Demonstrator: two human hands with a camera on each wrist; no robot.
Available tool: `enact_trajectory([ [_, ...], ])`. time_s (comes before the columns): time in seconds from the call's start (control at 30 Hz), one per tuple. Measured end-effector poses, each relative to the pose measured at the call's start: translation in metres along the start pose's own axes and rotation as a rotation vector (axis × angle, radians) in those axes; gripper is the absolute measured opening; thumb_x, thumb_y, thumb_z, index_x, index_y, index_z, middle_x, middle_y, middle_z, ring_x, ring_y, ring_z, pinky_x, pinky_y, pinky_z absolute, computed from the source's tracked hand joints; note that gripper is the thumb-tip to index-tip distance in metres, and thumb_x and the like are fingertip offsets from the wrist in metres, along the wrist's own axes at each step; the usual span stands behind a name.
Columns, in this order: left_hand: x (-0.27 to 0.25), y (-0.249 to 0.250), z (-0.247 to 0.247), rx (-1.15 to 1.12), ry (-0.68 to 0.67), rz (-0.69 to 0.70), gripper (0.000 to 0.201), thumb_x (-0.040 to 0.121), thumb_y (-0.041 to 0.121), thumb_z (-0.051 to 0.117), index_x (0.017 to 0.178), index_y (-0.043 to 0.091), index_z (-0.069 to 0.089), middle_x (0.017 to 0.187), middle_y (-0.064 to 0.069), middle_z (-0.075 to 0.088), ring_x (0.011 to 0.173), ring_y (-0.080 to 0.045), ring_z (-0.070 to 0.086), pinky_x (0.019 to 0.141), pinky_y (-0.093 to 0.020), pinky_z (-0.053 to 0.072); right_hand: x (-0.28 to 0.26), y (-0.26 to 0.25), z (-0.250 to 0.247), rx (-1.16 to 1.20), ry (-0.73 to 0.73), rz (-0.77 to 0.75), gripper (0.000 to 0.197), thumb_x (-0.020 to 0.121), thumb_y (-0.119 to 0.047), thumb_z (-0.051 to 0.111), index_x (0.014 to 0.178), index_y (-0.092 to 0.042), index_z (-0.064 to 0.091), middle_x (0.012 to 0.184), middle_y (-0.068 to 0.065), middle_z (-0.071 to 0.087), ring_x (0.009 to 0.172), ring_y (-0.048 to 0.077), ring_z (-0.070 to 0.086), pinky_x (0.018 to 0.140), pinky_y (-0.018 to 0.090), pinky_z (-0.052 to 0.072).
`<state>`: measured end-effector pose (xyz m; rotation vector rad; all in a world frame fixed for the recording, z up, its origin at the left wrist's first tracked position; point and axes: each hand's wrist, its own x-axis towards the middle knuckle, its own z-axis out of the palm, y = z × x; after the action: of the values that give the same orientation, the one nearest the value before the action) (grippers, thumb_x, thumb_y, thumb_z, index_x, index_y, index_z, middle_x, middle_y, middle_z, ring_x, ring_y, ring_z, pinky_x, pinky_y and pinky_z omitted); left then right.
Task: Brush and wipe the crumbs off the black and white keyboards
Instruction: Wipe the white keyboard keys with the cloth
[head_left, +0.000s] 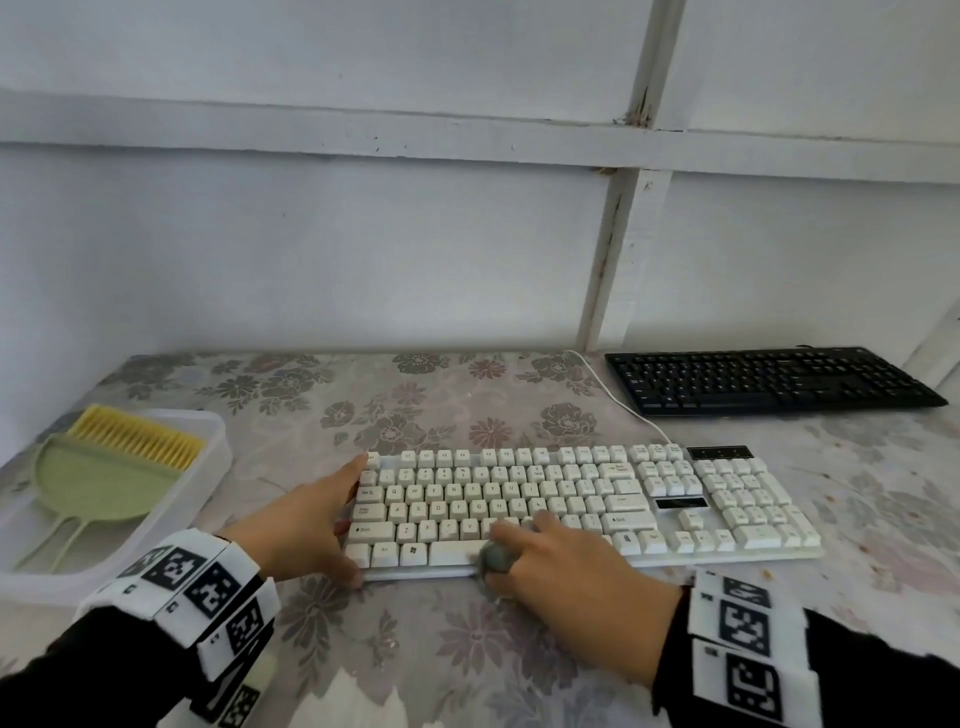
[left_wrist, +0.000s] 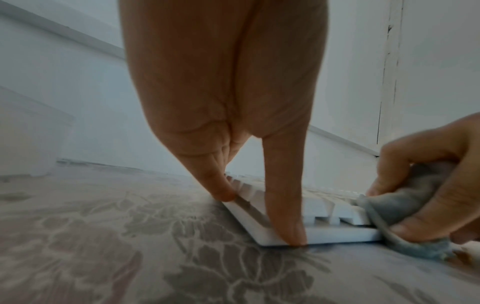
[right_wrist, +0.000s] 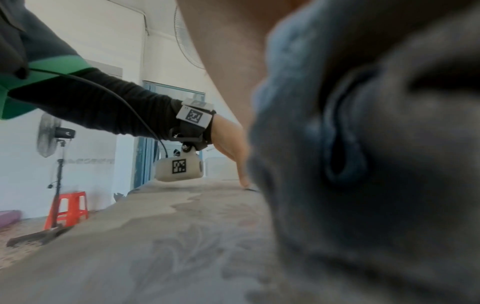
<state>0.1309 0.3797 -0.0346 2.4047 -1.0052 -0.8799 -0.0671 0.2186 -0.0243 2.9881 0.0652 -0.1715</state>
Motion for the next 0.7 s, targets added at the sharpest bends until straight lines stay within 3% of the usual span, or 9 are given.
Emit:
enact_trajectory([
  [0.07,-0.001,0.002,0.000,0.009,0.003,-0.008,0.122,0.064,0.011,0.082,0.149,0.029,-0.002,0.147,0.012,0.035,0.126,-0.005,0.041,0.103,-0.019,0.033,-0.015,0.022,0.004,0.037,-0.019,0.024,0.033,0.095,-0.020,0.050,0.128,-0.023,0.055,0.124,0.000,0.044,0.109,0.029,0.045,0.073,0.035,0.042],
  [0.13,-0.001,0.002,0.000,-0.018,-0.007,-0.018,0.120,0.065,0.008,0.082,0.149,0.029,-0.002,0.147,0.012,0.035,0.118,0.000,0.041,0.098,-0.015,0.033,-0.026,0.037,0.010,0.054,0.016,0.011,0.032,0.093,-0.023,0.055,0.125,-0.029,0.057,0.119,-0.003,0.046,0.102,0.028,0.048,0.065,0.033,0.040],
  [0.2,-0.001,0.001,0.001,-0.054,-0.014,-0.024,0.120,0.064,0.006,0.082,0.148,0.030,-0.001,0.147,0.011,0.034,0.117,0.001,0.040,0.097,-0.015,0.034,-0.031,0.044,0.015,0.040,0.044,-0.040,0.034,0.074,-0.027,0.076,0.105,-0.039,0.068,0.099,-0.008,0.053,0.079,0.021,0.055,0.047,0.021,0.027],
  [0.3,0.000,-0.002,0.001,-0.057,-0.003,-0.039,0.121,0.063,0.007,0.083,0.148,0.030,0.001,0.148,0.011,0.034,0.130,-0.006,0.037,0.106,-0.021,0.032,-0.028,0.046,0.020,-0.072,0.029,-0.048,0.037,0.051,-0.041,0.088,0.083,-0.044,0.071,0.081,-0.015,0.053,0.059,0.012,0.053,0.044,0.014,0.012],
  [0.47,0.002,-0.006,0.001,-0.107,-0.009,-0.051,0.124,0.059,0.003,0.083,0.148,0.033,0.002,0.148,0.009,0.033,0.133,-0.010,0.037,0.111,-0.031,0.034,-0.031,0.038,0.023,-0.048,0.114,-0.060,0.031,0.049,-0.036,0.086,0.077,-0.039,0.072,0.079,-0.014,0.057,0.056,0.015,0.055,0.036,0.017,0.024],
  [0.53,0.002,-0.006,0.002,-0.121,-0.011,-0.057,0.123,0.061,0.001,0.082,0.148,0.033,0.002,0.148,0.010,0.033,0.133,-0.010,0.037,0.110,-0.030,0.035,-0.032,0.040,0.024,-0.068,0.159,-0.061,0.016,0.060,-0.036,0.071,0.075,-0.040,0.072,0.077,-0.015,0.057,0.056,0.014,0.054,0.036,0.018,0.021],
  [0.6,0.002,-0.006,0.002,-0.125,-0.013,-0.057,0.123,0.060,0.001,0.083,0.148,0.033,0.002,0.149,0.009,0.033,0.134,-0.010,0.036,0.110,-0.031,0.035,-0.032,0.040,0.027,-0.072,0.156,-0.031,0.023,0.066,-0.038,0.049,0.069,-0.041,0.072,0.074,-0.018,0.058,0.055,0.010,0.053,0.033,0.017,0.027],
  [0.63,0.002,-0.006,0.002,-0.119,-0.014,-0.058,0.123,0.060,0.002,0.083,0.148,0.033,0.002,0.149,0.009,0.032,0.134,-0.009,0.036,0.111,-0.031,0.034,-0.034,0.040,0.029,-0.075,0.157,-0.014,0.022,0.066,-0.040,0.050,0.067,-0.040,0.072,0.074,-0.018,0.058,0.056,0.009,0.053,0.033,0.017,0.031],
  [0.7,0.002,-0.004,0.002,-0.093,-0.013,-0.057,0.122,0.061,0.004,0.083,0.148,0.033,0.001,0.149,0.010,0.031,0.135,-0.009,0.034,0.111,-0.029,0.033,-0.040,0.041,0.034,-0.089,0.160,-0.012,0.017,0.053,-0.047,0.075,0.067,-0.036,0.073,0.075,-0.017,0.057,0.059,0.008,0.052,0.034,0.016,0.039],
])
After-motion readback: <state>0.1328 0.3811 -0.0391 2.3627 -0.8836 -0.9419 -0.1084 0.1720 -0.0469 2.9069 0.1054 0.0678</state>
